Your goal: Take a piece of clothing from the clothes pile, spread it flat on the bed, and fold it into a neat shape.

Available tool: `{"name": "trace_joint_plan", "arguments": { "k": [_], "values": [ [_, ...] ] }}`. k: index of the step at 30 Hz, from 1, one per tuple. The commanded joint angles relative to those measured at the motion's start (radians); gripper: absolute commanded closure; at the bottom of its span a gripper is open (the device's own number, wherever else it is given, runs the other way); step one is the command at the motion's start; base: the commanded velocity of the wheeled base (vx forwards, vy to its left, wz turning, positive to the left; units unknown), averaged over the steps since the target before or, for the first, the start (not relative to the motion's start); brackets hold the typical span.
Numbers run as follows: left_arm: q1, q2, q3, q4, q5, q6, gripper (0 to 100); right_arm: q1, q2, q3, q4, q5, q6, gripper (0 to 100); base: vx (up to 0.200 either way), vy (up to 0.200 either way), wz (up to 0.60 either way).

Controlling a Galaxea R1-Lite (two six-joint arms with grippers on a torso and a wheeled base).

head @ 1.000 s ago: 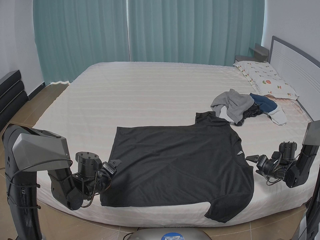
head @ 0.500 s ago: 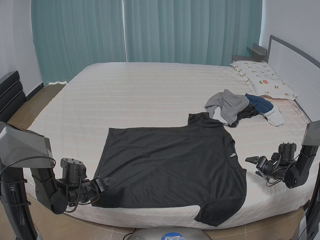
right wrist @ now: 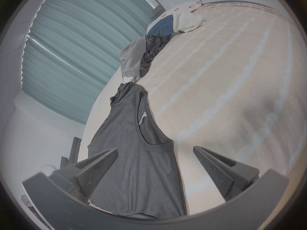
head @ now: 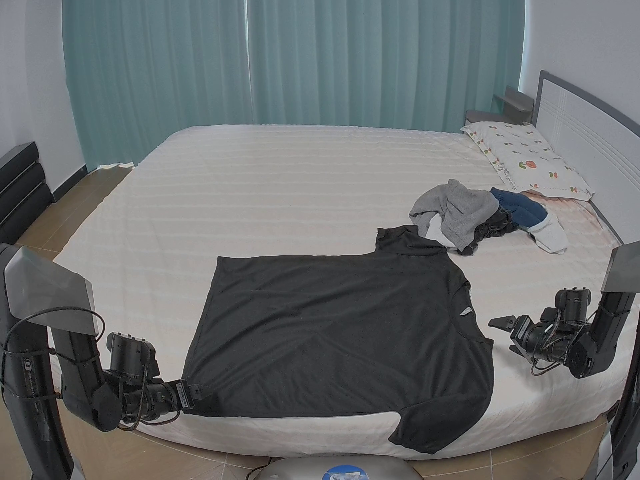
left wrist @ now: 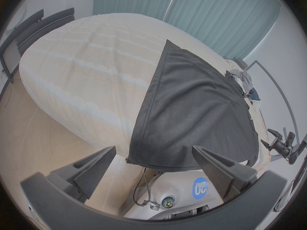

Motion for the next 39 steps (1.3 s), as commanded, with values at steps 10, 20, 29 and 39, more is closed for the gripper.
{"name": "trace_joint_plan", "arguments": {
  "k": [10,20,29,39],
  "values": [
    [-0.024,0.136,0.051,-0.197,-0.001,0.093,0,0.002,0.006,0.0,-0.001,0.0,-0.001,0,0.0,0.0,0.0],
    [-0.039,0.161,0.064,-0.237,-0.007,0.134,0,0.008,0.007,0.0,-0.001,0.0,-0.001,0,0.0,0.0,0.0],
    [-0.053,0.167,0.057,-0.237,-0.01,0.161,0,0.009,0.006,0.0,-0.001,0.0,0.0,0,0.0,0.0,0.0],
    [-0.053,0.195,0.054,-0.263,-0.009,0.202,0,0.009,0.007,0.0,-0.001,0.0,0.0,0,0.0,0.0,0.0]
  ]
}}
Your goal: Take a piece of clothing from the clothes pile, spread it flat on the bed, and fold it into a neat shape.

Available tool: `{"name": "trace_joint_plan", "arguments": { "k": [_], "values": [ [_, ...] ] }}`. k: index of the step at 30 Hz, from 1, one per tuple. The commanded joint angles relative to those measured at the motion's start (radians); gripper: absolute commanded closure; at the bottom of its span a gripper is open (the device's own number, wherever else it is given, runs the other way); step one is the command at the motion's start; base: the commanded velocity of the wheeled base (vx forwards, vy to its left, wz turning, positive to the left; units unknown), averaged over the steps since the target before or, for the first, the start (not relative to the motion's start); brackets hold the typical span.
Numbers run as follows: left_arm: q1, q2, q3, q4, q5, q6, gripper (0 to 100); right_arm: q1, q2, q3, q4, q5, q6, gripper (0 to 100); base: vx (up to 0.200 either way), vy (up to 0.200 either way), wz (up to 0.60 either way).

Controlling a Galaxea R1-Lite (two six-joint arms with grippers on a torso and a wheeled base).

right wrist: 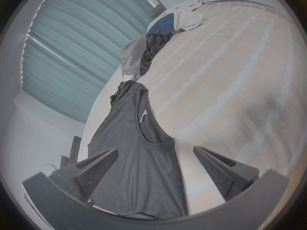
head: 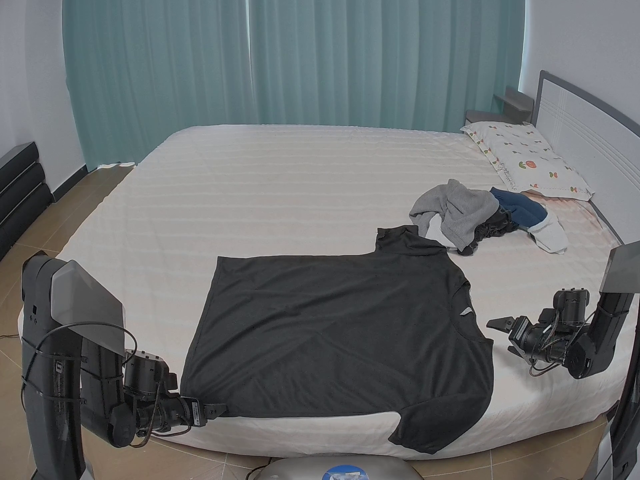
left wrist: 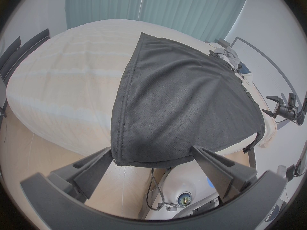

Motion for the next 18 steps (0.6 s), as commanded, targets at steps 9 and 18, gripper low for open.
{"name": "trace_joint_plan", "arguments": {
  "k": [9,18],
  "values": [
    [0.003,0.011,0.026,-0.016,0.011,-0.022,100,0.0,0.002,0.001,0.0,0.0,0.0,0,0.0,0.0,0.0],
    [0.005,-0.054,0.081,-0.022,0.008,-0.062,100,0.002,0.003,0.004,0.001,0.0,-0.015,0,0.0,0.0,0.0]
  ]
}}
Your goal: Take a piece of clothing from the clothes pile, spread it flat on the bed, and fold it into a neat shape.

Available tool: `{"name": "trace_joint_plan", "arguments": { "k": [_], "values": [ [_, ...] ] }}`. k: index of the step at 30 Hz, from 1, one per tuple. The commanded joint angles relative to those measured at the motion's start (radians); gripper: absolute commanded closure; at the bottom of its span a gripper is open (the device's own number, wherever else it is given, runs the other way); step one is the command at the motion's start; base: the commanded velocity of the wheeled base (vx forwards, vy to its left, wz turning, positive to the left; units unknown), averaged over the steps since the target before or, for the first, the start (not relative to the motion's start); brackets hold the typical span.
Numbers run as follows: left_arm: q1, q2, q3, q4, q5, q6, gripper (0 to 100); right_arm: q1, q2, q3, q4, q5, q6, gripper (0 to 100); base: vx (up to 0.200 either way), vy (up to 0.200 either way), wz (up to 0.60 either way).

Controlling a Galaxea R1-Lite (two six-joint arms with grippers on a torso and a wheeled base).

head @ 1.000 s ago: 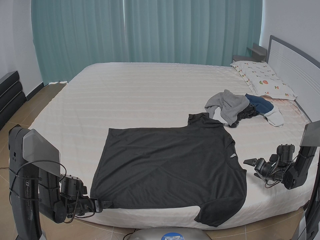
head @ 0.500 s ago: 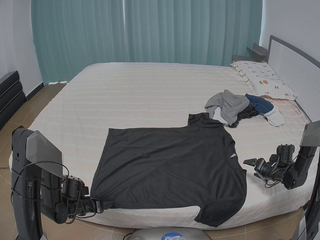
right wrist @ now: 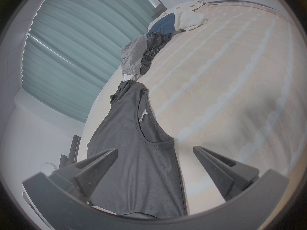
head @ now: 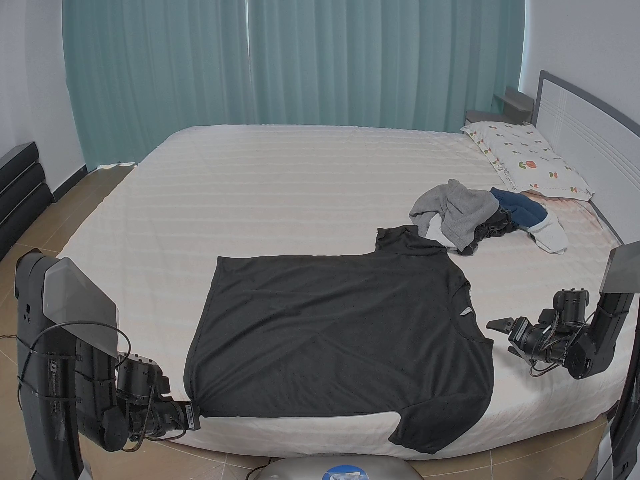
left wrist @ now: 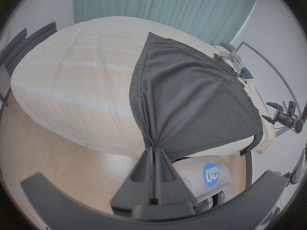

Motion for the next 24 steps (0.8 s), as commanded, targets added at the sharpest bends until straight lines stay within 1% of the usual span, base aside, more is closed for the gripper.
{"name": "trace_joint_plan", "arguments": {
  "k": [1,2,6,9,12,13,17,19,21,22,24],
  "values": [
    [-0.001,-0.026,0.011,-0.006,0.0,-0.001,100,0.0,0.009,0.012,0.0,0.0,-0.014,0,0.0,0.0,0.0],
    [-0.001,-0.026,0.011,-0.006,0.0,-0.001,100,0.0,0.009,0.012,0.0,0.0,-0.014,0,0.0,0.0,0.0],
    [0.008,-0.043,0.017,-0.029,0.002,-0.002,100,0.005,0.026,0.029,0.001,0.0,-0.073,0,0.0,0.0,0.0],
    [0.019,-0.1,0.023,-0.028,0.0,-0.007,100,0.013,0.05,0.03,0.001,-0.001,-0.096,0,0.0,0.0,0.0],
    [0.022,-0.132,0.023,-0.029,0.0,-0.025,100,0.02,0.056,0.032,0.001,-0.001,-0.105,0,0.0,0.0,0.0],
    [0.022,-0.15,0.021,-0.028,-0.001,-0.047,100,0.028,0.058,0.032,0.001,-0.001,-0.106,0,0.0,0.0,0.0],
    [0.022,-0.158,0.014,-0.028,-0.003,-0.065,100,0.037,0.059,0.035,0.007,0.0,-0.108,0,0.0,0.0,0.0],
    [0.022,-0.157,-0.002,-0.028,-0.011,-0.096,100,0.063,0.085,0.036,0.007,-0.001,-0.125,0,0.0,0.0,0.0],
    [0.023,-0.16,-0.009,-0.029,-0.011,-0.116,100,0.069,0.101,0.025,0.004,-0.006,-0.129,0,0.0,0.0,0.0],
    [0.026,-0.16,-0.014,-0.029,-0.011,-0.125,100,0.071,0.105,0.021,0.0,-0.012,-0.129,100,0.0,0.0,0.0],
    [0.036,-0.161,-0.02,-0.028,-0.014,-0.134,100,0.071,0.102,0.01,0.007,-0.012,-0.129,100,0.0,0.0,0.0]
  ]
}}
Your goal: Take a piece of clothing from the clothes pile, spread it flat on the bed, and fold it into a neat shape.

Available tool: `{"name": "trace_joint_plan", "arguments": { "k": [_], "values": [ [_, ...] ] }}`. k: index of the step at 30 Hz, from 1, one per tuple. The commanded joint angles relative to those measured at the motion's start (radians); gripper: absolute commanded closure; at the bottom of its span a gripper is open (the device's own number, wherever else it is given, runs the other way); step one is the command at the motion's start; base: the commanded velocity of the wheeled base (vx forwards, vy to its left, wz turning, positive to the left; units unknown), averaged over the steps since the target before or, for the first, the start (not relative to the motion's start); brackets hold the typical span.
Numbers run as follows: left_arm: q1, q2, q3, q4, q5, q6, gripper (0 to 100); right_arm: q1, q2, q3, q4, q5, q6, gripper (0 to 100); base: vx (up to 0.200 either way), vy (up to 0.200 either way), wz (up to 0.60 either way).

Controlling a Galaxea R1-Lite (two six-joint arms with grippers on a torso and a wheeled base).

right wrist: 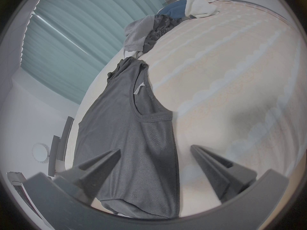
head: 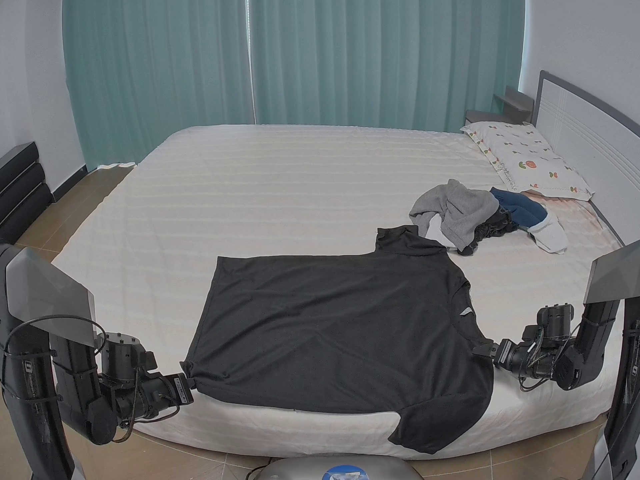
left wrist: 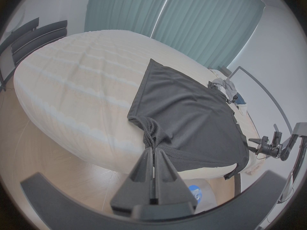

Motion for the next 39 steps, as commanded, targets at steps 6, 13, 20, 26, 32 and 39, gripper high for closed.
{"name": "trace_joint_plan", "arguments": {
  "k": [6,13,20,26,32,39],
  "values": [
    [0.041,-0.01,-0.028,0.0,-0.023,-0.011,100,-0.014,0.012,-0.083,0.01,-0.005,0.013,100,0.0,0.0,0.0],
    [0.041,-0.005,-0.083,0.001,-0.026,-0.162,100,-0.037,-0.011,-0.155,0.021,-0.005,0.016,100,0.0,0.0,0.0],
    [0.041,0.007,-0.097,0.001,-0.029,-0.172,100,-0.034,0.07,-0.22,-0.016,-0.001,0.081,100,0.0,0.0,0.0],
    [0.041,0.063,-0.109,0.0,-0.03,-0.174,100,-0.026,0.071,-0.2,-0.074,0.003,0.13,0,0.0,0.0,0.0],
    [0.045,0.064,-0.117,0.0,-0.03,-0.203,100,-0.055,0.005,-0.1,-0.091,0.029,0.119,0,0.0,0.0,0.0],
    [0.046,0.066,-0.118,0.0,-0.03,-0.205,100,-0.051,-0.065,0.084,-0.083,0.147,-0.025,0,0.0,0.0,0.0]
  ]
}}
